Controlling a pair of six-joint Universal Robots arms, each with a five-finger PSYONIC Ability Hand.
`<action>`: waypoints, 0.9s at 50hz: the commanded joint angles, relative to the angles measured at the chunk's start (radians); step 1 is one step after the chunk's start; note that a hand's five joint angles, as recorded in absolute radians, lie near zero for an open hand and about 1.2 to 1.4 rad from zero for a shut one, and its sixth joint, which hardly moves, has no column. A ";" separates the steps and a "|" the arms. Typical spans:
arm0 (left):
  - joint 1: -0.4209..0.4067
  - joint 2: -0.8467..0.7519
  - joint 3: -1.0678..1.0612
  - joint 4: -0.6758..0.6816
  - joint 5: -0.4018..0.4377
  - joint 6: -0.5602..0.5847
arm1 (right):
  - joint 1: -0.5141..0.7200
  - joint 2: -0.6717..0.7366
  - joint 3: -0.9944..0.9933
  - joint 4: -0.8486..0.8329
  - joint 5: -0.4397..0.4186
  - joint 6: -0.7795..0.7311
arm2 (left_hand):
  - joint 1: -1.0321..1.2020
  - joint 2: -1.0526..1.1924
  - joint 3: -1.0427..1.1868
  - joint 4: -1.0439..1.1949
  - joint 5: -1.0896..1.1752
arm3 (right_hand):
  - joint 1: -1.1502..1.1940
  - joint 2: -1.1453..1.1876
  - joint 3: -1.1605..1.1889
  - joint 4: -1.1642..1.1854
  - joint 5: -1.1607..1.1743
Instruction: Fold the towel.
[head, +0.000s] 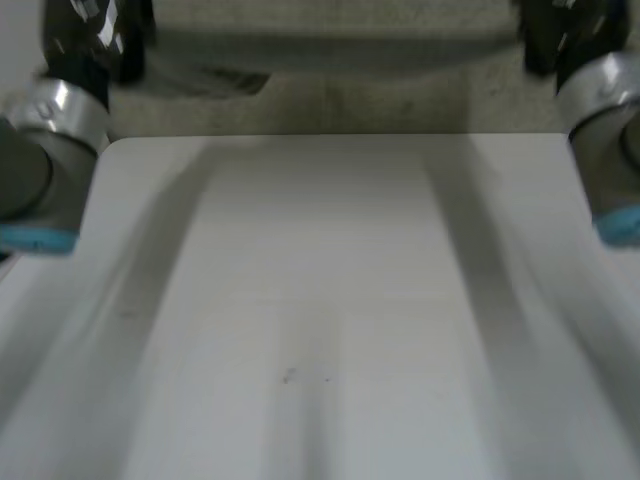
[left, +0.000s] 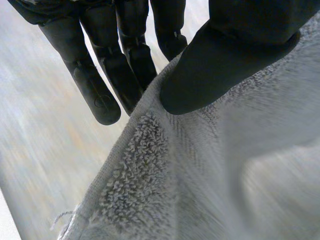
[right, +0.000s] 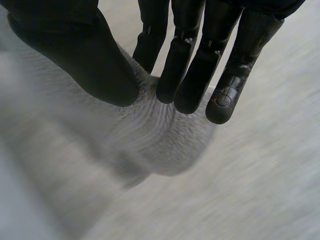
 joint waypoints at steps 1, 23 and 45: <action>-0.008 -0.142 -0.211 -0.085 0.001 0.044 | -0.001 0.160 0.145 0.184 -0.064 0.001 | 0.196 0.178 0.179 0.179 0.180 | 0.420 0.215 0.208 0.206 0.233; 0.004 -0.190 -0.325 -0.171 -0.010 0.236 | -0.120 0.272 0.208 0.338 -0.269 0.148 | 0.196 0.178 0.179 0.179 0.180 | 0.157 -0.048 -0.055 -0.057 -0.030; 0.035 -0.167 -0.342 -0.167 -0.010 0.233 | -0.220 0.304 0.205 0.300 -0.269 0.119 | 0.196 0.178 0.179 0.179 0.180 | -0.210 -0.415 -0.422 -0.424 -0.397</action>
